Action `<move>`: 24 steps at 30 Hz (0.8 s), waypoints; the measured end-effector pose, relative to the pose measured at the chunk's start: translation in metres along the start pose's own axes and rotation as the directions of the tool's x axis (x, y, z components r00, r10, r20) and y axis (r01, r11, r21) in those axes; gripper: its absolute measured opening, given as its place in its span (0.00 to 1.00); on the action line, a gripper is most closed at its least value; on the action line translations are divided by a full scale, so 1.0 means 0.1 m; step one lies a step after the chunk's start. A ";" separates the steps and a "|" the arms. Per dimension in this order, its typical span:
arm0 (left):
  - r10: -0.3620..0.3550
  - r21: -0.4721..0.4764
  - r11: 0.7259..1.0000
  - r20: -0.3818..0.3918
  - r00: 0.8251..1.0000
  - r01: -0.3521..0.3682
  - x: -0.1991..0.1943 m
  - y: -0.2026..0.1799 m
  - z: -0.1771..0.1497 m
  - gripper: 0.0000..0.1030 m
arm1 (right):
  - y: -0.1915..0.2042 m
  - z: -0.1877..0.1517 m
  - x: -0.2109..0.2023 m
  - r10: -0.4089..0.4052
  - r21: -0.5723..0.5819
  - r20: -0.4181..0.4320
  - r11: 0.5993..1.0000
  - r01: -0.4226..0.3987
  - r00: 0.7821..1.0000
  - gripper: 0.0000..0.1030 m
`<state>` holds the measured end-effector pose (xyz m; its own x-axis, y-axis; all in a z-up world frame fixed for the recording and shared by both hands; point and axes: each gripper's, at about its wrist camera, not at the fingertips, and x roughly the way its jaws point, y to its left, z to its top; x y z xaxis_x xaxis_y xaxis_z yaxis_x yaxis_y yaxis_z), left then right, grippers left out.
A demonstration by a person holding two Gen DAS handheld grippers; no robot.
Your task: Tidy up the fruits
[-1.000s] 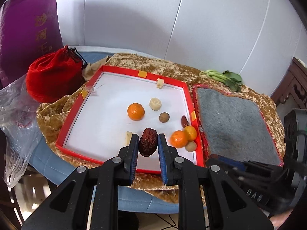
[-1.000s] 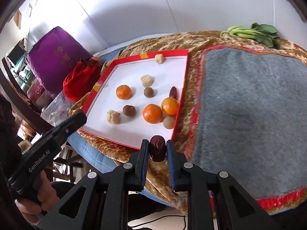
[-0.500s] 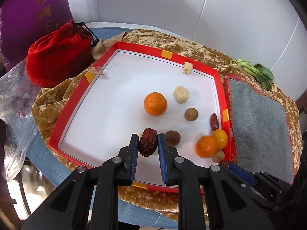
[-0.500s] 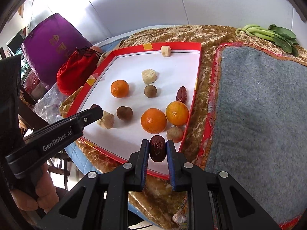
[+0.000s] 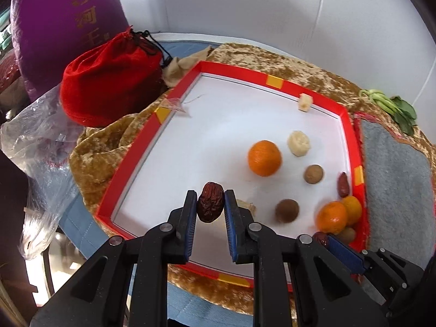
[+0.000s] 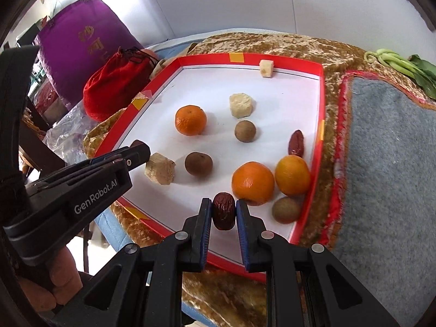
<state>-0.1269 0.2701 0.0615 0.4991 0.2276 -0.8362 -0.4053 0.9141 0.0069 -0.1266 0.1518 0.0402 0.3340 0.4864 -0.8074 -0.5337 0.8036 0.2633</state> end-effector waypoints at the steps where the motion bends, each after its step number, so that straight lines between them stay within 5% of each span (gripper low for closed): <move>1: -0.001 -0.005 1.000 0.000 1.000 0.001 0.02 0.01 0.01 0.17 | 0.02 0.01 0.03 -0.010 -0.009 -0.004 1.000 0.010 1.000 0.18; 4: 0.013 -0.016 1.000 0.002 1.000 -0.013 0.04 0.04 0.00 0.19 | 0.05 0.03 0.04 -0.029 -0.019 0.002 0.999 0.029 1.000 0.19; 8: 0.001 -0.008 1.000 0.042 0.999 0.000 -0.05 0.04 0.00 0.47 | 0.02 0.05 -0.17 0.006 -0.045 0.040 0.999 -0.004 0.999 0.35; 13: 0.020 0.053 0.998 0.218 0.976 -0.032 -0.44 -0.05 -0.03 0.62 | -0.13 -0.01 -0.71 0.026 -0.081 0.150 0.997 -0.014 0.988 0.47; 17: 0.077 0.078 0.991 0.349 0.934 -0.111 -0.93 -0.14 -0.19 0.64 | -0.18 -0.22 -1.17 -0.027 -0.126 0.241 0.990 0.059 0.970 0.52; 19: 0.076 0.091 0.988 0.416 0.906 -0.125 -1.24 -0.22 -0.33 0.73 | -0.17 -0.33 -1.38 -0.037 -0.142 0.284 0.987 0.080 0.958 0.54; 20: 0.071 0.097 0.987 0.447 0.892 -0.127 -1.42 -0.24 -0.41 0.81 | -0.16 -0.39 -1.51 -0.041 -0.144 0.314 0.985 0.091 0.949 0.57; 24: 0.085 0.080 0.985 0.536 0.840 -0.151 -2.06 -0.27 -0.61 0.86 | -0.14 -0.60 -1.98 -0.063 -0.135 0.434 0.982 0.134 0.899 0.68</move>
<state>-0.2655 0.1782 0.2003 0.7951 0.4485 -0.4082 -0.4132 0.8933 0.1766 -0.2320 0.0237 0.1643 0.6710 0.5350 -0.5133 -0.5838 0.8081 0.0791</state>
